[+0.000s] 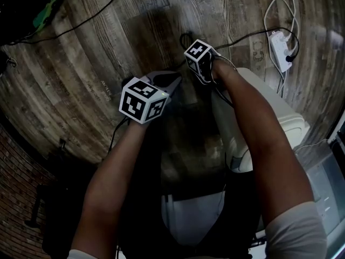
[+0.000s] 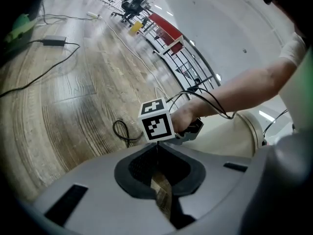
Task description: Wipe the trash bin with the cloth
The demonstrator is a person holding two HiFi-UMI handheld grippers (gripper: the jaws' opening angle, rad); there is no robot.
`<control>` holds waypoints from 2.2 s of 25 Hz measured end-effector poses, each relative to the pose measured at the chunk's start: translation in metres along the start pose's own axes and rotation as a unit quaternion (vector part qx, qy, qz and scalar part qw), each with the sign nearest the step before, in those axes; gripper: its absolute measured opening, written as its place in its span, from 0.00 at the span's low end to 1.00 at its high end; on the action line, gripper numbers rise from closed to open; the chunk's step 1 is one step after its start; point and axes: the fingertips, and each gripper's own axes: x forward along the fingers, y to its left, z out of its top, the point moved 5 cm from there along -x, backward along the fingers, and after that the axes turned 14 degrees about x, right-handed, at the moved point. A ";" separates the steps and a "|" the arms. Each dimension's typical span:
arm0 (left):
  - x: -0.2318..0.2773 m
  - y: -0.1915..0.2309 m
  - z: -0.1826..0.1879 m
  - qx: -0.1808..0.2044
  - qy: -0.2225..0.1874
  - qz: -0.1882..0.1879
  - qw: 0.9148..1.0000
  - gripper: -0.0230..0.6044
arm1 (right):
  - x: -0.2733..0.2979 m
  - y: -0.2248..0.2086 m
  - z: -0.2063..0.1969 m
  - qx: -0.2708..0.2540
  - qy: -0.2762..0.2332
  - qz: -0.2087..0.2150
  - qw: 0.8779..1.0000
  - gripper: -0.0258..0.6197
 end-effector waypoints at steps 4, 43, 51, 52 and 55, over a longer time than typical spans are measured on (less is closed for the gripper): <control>-0.011 0.009 -0.004 -0.012 -0.005 0.009 1.000 0.05 | 0.007 0.021 -0.003 -0.016 0.011 0.013 1.000 0.18; -0.248 -0.040 0.117 0.007 -0.066 0.036 0.997 0.05 | -0.282 0.152 -0.147 -0.041 -0.319 -0.005 0.947 0.18; -0.286 -0.111 0.167 0.047 -0.086 0.023 0.995 0.05 | -0.340 0.153 -0.228 0.008 -0.432 0.008 0.902 0.18; -0.287 -0.122 0.170 0.052 -0.089 0.021 0.994 0.05 | -0.341 0.152 -0.238 0.011 -0.444 0.005 0.896 0.18; -0.285 -0.153 0.178 0.063 -0.098 0.016 0.993 0.05 | -0.342 0.145 -0.270 0.014 -0.473 -0.013 0.881 0.18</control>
